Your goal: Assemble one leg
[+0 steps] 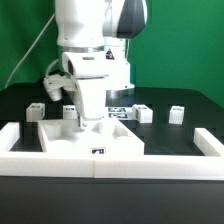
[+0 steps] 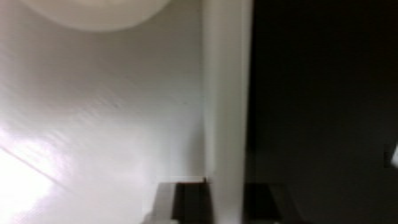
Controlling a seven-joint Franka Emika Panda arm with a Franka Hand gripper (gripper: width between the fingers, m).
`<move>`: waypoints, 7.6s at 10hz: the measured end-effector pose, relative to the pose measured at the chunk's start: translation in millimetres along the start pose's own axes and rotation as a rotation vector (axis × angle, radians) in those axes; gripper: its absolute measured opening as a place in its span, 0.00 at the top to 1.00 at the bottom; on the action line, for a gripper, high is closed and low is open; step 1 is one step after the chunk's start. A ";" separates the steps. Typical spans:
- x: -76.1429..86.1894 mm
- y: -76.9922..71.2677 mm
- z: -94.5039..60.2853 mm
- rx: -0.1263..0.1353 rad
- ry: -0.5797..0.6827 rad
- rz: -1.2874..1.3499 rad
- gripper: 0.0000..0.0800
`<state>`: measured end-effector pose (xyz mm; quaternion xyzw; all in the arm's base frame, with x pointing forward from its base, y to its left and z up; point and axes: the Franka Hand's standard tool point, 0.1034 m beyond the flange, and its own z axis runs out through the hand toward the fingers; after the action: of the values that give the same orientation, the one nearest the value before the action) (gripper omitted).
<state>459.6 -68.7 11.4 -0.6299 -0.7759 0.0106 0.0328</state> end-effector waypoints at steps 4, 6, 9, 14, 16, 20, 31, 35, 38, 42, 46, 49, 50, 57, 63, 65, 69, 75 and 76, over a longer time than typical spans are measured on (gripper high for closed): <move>75.7 31.2 1.0 -0.029 0.018 0.163 0.92; 102.5 46.5 -0.2 -0.040 0.024 0.190 0.92; 123.6 52.7 -1.7 -0.045 0.028 0.194 0.92; 131.7 54.4 -1.9 -0.046 0.030 0.195 0.92; 131.5 54.4 -1.9 -0.046 0.030 0.196 0.61; 131.1 54.4 -1.9 -0.046 0.030 0.196 0.20; 141.3 15.5 -68.7 -0.095 -0.017 0.346 0.19; 141.7 14.1 -65.4 -0.098 0.001 0.601 0.19; 140.9 -14.7 -46.6 -0.123 0.070 0.968 0.19; 155.5 -19.8 -39.7 -0.090 0.118 1.458 0.19; 178.6 -9.1 -42.4 -0.055 0.150 1.796 0.19; 183.6 -9.3 -41.9 -0.036 0.163 1.961 0.19; 184.3 -9.4 -41.8 -0.034 0.165 1.977 0.19; 209.7 -23.9 -34.8 0.086 0.062 1.946 0.19; 220.3 -30.7 -32.3 0.453 -0.228 1.900 0.19; 222.0 -30.8 -29.1 0.569 -0.311 1.872 0.19; 224.2 -37.0 -7.8 0.717 -0.425 1.848 0.19; 225.7 -51.1 11.5 0.743 -0.462 1.857 0.19; 226.7 -53.5 13.6 0.740 -0.462 1.856 0.19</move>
Offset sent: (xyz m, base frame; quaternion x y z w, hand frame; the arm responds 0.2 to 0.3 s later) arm 0.0196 0.0679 -0.0068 0.0148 0.0017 0.0617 0.9980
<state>360.1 142.4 9.4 -0.9150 0.0817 0.3914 0.0536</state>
